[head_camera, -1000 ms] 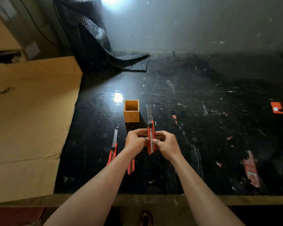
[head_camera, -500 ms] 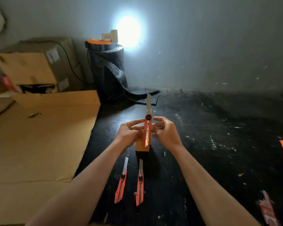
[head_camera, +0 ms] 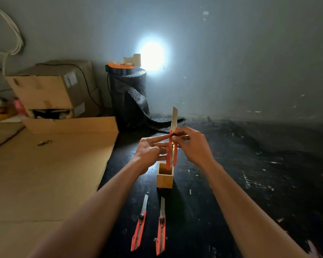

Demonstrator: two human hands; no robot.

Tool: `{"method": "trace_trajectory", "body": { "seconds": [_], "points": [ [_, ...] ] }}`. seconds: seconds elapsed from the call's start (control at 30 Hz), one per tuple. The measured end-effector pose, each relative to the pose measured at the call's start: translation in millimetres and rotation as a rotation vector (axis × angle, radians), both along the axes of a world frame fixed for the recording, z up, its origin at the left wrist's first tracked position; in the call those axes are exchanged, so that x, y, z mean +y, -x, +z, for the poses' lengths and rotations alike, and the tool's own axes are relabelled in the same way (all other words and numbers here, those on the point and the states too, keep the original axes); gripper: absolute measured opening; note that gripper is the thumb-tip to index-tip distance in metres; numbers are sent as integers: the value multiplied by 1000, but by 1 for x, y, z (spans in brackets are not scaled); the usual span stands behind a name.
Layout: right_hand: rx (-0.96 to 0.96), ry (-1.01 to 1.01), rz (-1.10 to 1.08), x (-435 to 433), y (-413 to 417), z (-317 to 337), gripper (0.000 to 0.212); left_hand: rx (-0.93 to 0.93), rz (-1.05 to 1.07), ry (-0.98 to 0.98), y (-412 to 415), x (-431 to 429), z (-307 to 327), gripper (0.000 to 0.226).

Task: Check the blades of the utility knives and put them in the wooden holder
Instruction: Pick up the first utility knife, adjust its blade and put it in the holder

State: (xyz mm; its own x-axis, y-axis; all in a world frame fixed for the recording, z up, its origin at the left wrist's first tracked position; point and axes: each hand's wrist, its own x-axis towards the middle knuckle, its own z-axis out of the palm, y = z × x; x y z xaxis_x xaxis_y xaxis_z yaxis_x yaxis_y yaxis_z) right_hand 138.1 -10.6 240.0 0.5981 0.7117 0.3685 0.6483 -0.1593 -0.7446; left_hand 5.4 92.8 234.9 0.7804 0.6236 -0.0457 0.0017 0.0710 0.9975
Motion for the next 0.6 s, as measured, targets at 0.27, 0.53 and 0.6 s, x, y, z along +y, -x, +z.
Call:
{"method": "trace_trajectory", "body": {
  "seconds": [0.27, 0.53, 0.6],
  "points": [
    [83, 4, 28, -19, 9, -11, 16, -18, -15, 89, -5, 1, 2, 51],
    [248, -20, 89, -28, 16, -28, 6, -38, 30, 107, -6, 6, 12, 44],
    [308, -63, 58, -26, 20, -28, 10, -35, 17, 44, -6, 7, 18, 44]
  ]
}}
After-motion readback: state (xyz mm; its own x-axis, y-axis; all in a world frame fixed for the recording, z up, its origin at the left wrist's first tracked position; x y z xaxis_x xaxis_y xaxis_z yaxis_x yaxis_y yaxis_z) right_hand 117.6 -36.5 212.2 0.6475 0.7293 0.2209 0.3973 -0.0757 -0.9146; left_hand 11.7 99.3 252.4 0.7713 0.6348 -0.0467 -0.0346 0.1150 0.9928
